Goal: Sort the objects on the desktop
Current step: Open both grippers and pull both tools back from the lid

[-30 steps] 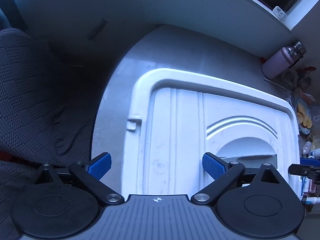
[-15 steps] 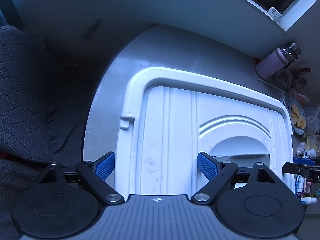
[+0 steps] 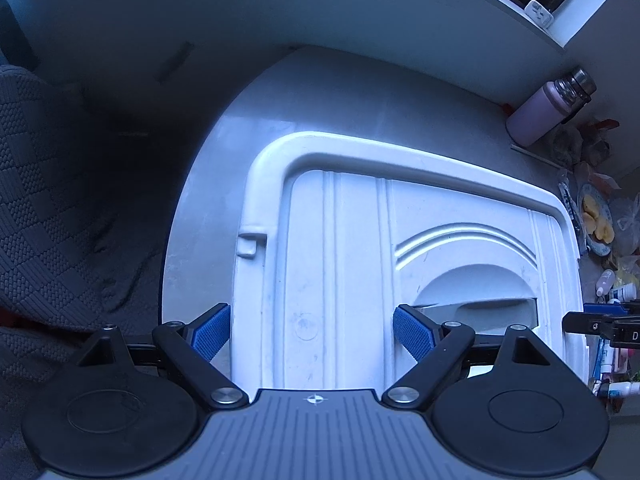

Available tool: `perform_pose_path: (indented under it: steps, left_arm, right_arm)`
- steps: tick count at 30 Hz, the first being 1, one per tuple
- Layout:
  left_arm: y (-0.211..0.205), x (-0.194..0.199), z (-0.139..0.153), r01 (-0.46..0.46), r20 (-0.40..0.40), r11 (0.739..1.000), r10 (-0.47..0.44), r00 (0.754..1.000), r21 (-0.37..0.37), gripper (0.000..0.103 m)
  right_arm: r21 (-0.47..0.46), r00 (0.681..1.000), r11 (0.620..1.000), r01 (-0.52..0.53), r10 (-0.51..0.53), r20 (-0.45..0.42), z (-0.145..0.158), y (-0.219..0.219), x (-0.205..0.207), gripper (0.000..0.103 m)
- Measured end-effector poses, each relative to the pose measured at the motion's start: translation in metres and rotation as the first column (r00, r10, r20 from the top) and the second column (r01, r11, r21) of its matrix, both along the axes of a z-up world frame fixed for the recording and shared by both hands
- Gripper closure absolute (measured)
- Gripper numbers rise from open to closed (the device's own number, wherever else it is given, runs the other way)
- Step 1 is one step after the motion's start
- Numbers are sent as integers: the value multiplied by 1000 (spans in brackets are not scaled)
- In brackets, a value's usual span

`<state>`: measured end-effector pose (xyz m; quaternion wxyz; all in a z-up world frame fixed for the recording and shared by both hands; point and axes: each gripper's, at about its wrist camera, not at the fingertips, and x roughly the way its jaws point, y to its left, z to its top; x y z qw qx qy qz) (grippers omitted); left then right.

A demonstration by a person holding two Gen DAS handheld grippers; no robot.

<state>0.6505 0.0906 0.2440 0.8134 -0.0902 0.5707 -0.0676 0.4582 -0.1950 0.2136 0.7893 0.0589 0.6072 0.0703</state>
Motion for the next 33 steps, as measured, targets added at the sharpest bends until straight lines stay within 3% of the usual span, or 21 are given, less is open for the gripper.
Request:
perform_pose_path:
  steps: [6, 11, 15, 17, 24, 28, 33]
  left_arm:
    - [-3, -1, 0, -1, 2, 1000, 1, 1000, 10, 14]
    - [-7, -4, 5, -3, -6, 1000, 3, 1000, 31, 10]
    - [-13, -12, 4, 1, 4, 996, -2, 1000, 88, 5]
    - [-15, -18, 1, -13, 24, 994, 10, 1000, 106, 0]
    - [-12, -36, 6, -110, 96, 988, 100, 990, 105, 0]
    - [-14, -75, 35, -158, 290, 981, 121, 949, 109, 0]
    - [-30, -149, 64, -152, 495, 974, 49, 867, 170, 0]
  right_arm:
    - [2, 1000, 1000, 13, -14, 14, -6, -2, 6, 52]
    - [20, 1000, 999, 26, -26, 1, -9, -3, 8, 43]
    - [-6, 1000, 1000, 1, -1, 27, -12, 1, 3, 26]
    - [-17, 1000, 1000, -20, 21, 22, -20, 5, 1, 26]
    - [2, 997, 999, -33, 33, 71, -22, 4, -2, 24]
    - [6, 971, 1000, -10, 8, 238, 1, 0, -27, 24]
    - [63, 894, 998, 32, -56, 444, 29, 1, -95, 24]
